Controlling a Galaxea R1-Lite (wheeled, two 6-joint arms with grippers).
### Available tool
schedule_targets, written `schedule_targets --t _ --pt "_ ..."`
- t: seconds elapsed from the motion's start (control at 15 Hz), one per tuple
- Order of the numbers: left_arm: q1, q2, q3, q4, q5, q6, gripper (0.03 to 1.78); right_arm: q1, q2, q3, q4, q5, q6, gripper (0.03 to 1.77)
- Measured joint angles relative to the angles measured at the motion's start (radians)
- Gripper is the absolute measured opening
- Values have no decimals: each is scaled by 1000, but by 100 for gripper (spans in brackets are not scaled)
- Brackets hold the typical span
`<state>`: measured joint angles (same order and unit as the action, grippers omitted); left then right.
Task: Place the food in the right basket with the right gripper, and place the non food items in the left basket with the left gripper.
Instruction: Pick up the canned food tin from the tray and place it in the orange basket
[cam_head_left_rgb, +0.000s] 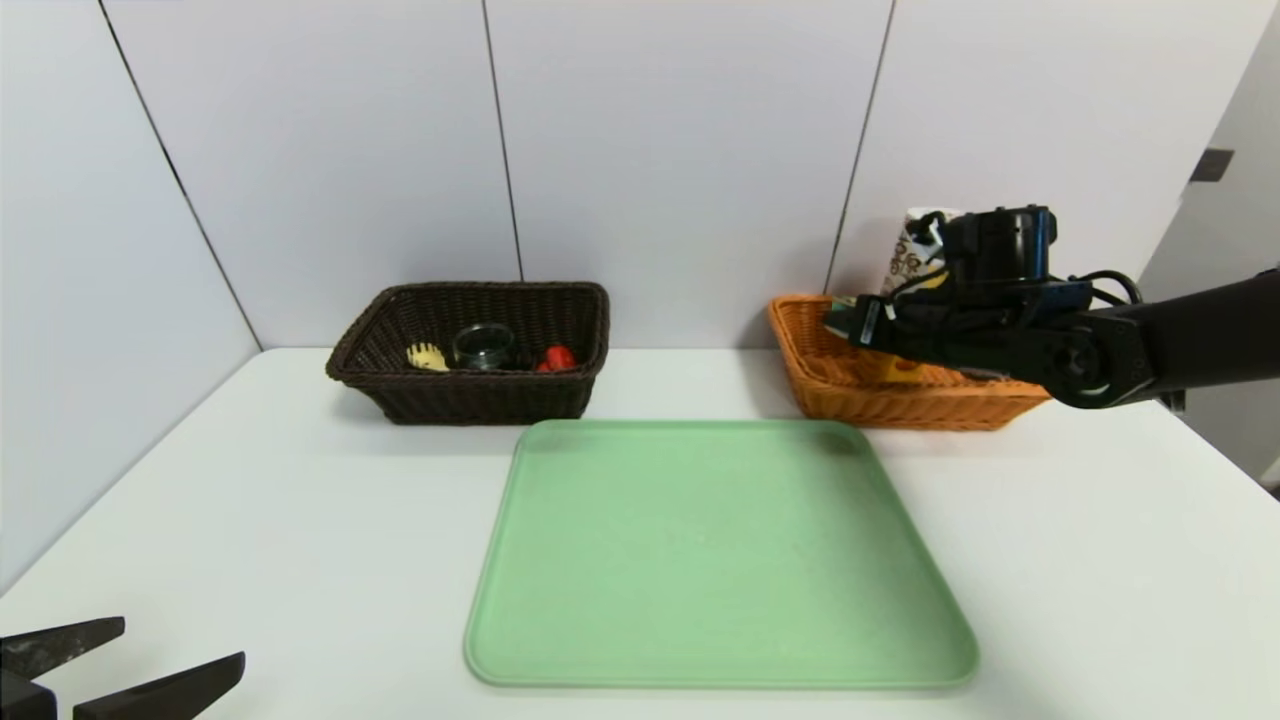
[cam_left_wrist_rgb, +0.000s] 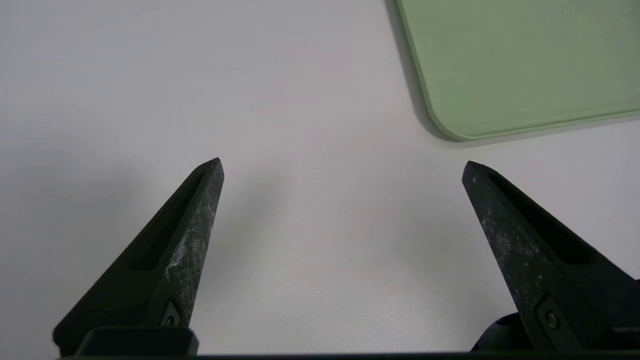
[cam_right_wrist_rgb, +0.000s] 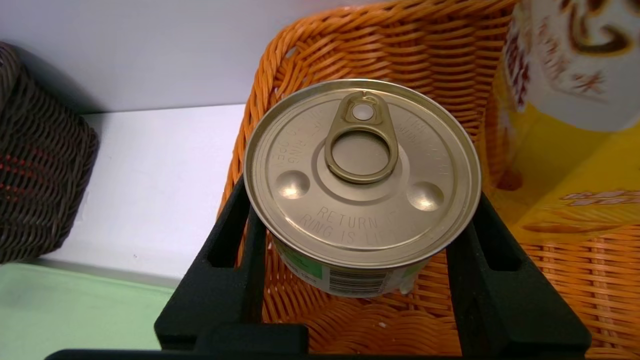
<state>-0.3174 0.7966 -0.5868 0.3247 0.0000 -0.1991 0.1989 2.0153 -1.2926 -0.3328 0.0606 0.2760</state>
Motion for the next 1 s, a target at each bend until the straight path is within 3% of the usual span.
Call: schedule_targets --t 0.87,1.0 --pt "0 9 9 -6 -1 0 169 8 71 -48 3 -9 -14 98" --pt "0 10 9 -6 0 0 169 7 74 -51 0 -9 -21 114"
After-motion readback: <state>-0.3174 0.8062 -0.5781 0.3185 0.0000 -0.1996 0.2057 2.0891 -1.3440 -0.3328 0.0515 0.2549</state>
